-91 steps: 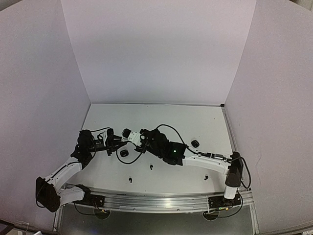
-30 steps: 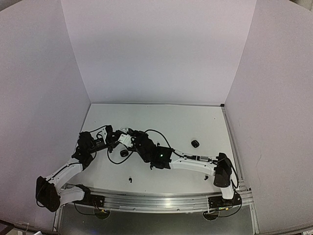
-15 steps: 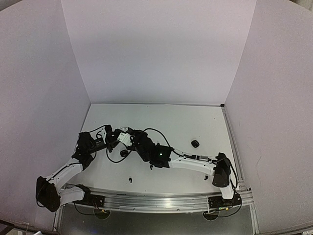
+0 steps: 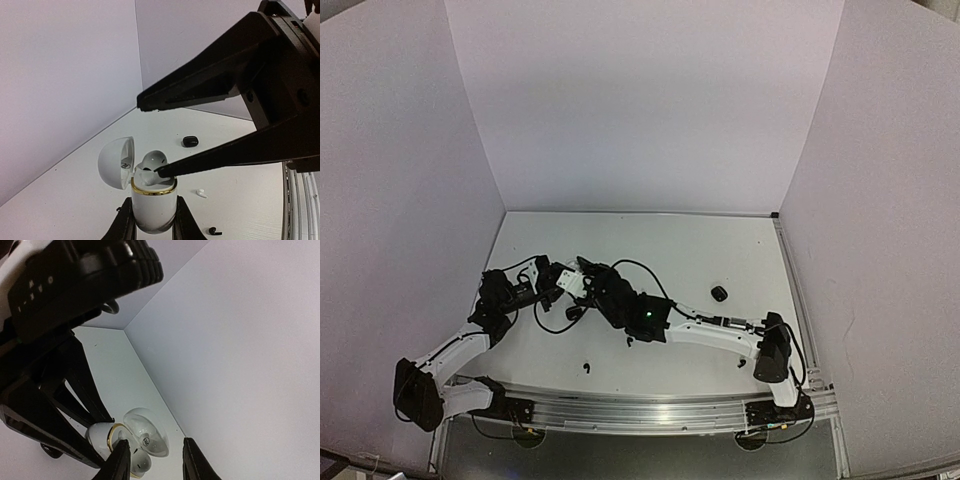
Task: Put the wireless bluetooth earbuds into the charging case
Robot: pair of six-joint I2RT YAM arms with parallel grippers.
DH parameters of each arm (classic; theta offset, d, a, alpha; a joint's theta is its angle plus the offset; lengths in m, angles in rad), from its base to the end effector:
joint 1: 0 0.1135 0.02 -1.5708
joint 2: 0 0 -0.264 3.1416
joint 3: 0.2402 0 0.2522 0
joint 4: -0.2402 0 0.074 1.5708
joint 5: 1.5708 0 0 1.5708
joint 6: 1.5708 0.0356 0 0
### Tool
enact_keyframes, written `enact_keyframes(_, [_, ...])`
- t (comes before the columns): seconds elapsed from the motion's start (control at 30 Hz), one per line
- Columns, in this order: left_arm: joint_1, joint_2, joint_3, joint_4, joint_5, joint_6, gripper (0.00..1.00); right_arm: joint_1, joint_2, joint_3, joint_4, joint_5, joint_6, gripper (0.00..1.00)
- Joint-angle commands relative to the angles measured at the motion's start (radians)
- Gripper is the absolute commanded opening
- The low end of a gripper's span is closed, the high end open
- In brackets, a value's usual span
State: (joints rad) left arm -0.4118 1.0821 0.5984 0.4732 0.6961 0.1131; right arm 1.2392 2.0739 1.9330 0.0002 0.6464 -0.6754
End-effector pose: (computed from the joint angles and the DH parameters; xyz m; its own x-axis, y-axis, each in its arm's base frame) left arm 0.2128 -0.1178 0.2847 0.0914 0.0546 -0.9943 0.8901 0.4432 0.1062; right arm 0.1829 0.4654 0.3554 0.3149 -0.6185 -0.7199 -0.4661 0.5600 -0.6850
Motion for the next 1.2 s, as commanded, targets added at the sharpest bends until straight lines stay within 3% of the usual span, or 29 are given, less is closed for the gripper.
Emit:
enact_keyframes(0.0, [-0.004, -0.013, 0.016, 0.113, -0.015, -0.013, 0.0, 0.02, 0.018, 0.019, -0.041, -0.044, 0.001, 0.35])
enact_keyframes(0.43, [-0.004, -0.01, 0.011, 0.116, -0.04, -0.088, 0.0, 0.014, -0.109, 0.097, -0.06, -0.176, 0.217, 0.64])
enact_keyframes(0.7, [-0.004, -0.012, 0.007, 0.119, -0.038, -0.155, 0.0, -0.093, -0.257, 0.042, -0.077, -0.233, 0.63, 0.73])
enact_keyframes(0.77, [-0.005, -0.012, 0.005, 0.12, -0.036, -0.18, 0.0, -0.153, -0.292, 0.021, -0.156, -0.218, 0.816, 0.76])
enact_keyframes(0.93, [-0.004, -0.02, -0.003, 0.124, -0.038, -0.215, 0.0, -0.306, -0.279, 0.054, -0.653, -0.116, 1.236, 0.72])
enact_keyframes(1.07, [-0.005, -0.025, -0.011, 0.125, -0.039, -0.204, 0.0, -0.372, -0.216, 0.04, -0.91, -0.193, 1.442, 0.7])
enact_keyframes(1.17, [-0.005, -0.024, -0.012, 0.124, -0.036, -0.197, 0.0, -0.383, -0.13, 0.05, -1.059, -0.246, 1.512, 0.63])
